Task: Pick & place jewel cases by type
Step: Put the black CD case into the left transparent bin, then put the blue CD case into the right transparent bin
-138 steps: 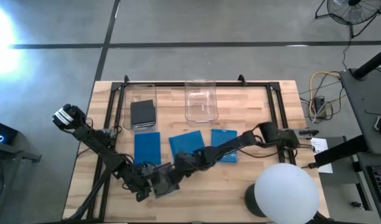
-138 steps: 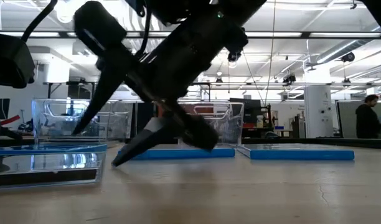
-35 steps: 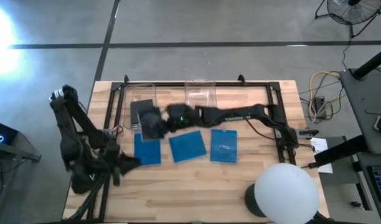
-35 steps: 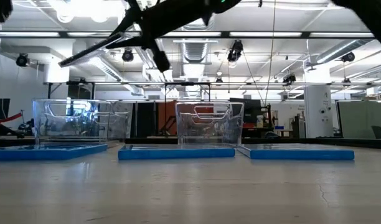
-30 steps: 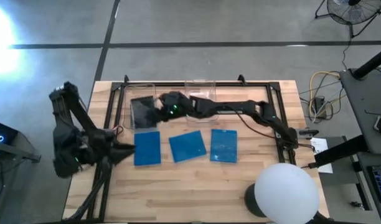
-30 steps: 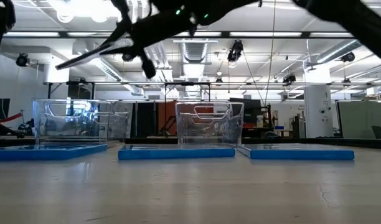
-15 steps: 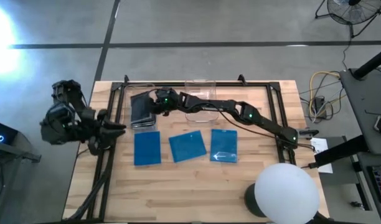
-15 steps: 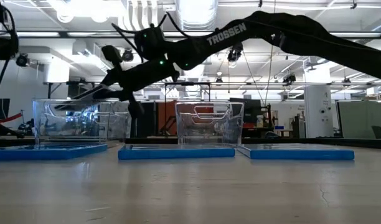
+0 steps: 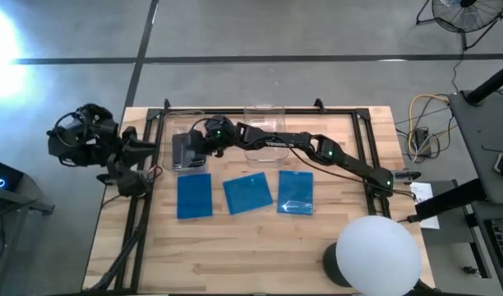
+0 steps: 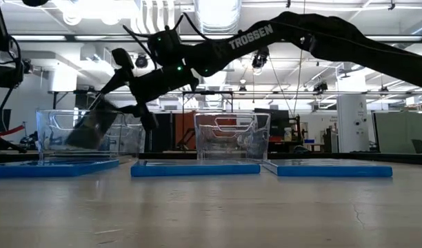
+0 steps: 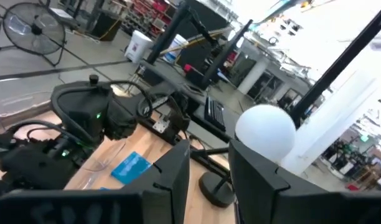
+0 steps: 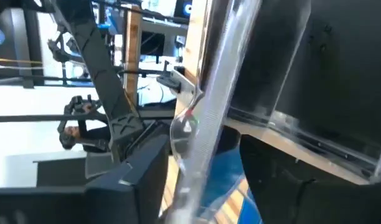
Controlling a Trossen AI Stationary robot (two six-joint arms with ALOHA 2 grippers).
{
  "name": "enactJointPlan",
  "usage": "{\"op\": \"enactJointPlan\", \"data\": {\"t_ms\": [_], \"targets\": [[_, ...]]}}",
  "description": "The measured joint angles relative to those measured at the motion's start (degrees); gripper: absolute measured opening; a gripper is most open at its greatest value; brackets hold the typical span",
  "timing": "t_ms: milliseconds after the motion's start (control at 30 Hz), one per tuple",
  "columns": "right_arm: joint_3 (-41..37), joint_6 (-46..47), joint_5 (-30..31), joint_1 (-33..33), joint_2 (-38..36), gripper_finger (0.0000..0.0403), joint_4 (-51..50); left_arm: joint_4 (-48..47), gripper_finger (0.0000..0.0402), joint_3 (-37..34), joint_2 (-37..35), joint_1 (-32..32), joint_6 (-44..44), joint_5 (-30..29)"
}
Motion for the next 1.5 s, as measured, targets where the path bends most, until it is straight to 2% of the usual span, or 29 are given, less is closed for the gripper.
{"op": "enactJointPlan", "data": {"t_ms": [133, 300, 500, 700, 833, 933, 1033, 1133, 1300, 1500], "targets": [[0.00, -3.17, -0.26, 0.00, -1.71, 0.0212, -6.58, -0.02, 0.0094, -0.45, 0.66, 0.00, -1.54, -0.74], [-0.04, -15.79, -0.30, -0.59, -6.72, 0.0214, -23.06, 0.11, 0.0094, -1.78, 3.04, 0.00, -6.42, -6.17], [0.02, -30.08, 5.30, -0.06, -14.56, 0.0214, -37.92, 0.13, 0.0094, -4.63, 5.37, -0.02, -12.95, -6.09], [-0.02, -37.00, 0.11, 1.94, -17.07, 0.0215, -49.50, -2.51, 0.0094, -8.94, 5.67, -0.02, -25.68, 2.83], [-0.48, -41.31, -1.31, 4.76, -17.00, 0.0215, -54.05, -6.07, 0.0094, -13.66, 5.79, -0.02, -37.88, 11.83], [-2.30, -41.25, -3.00, 6.53, -16.66, 0.0214, -53.45, -6.47, 0.0094, -18.91, 5.81, -0.02, -47.64, 18.01], [-5.43, -39.71, -5.59, 7.83, -16.25, 0.0214, -48.92, -6.50, 0.0094, -24.78, 5.82, -0.02, -60.03, 24.44], [-8.88, -36.80, -5.73, 9.15, -16.15, 0.0214, -42.95, -6.19, 0.0094, -30.07, 6.34, -0.02, -71.60, 29.87], [-13.93, -32.17, -5.86, 10.40, -16.15, 0.0214, -32.02, -4.06, 0.0094, -34.51, 8.56, 0.01, -78.83, 31.68], [-21.36, -25.39, -5.75, 10.84, -16.13, 0.0214, -21.66, -13.28, 0.0094, -35.08, 13.22, 0.20, -88.91, 37.07]]}}
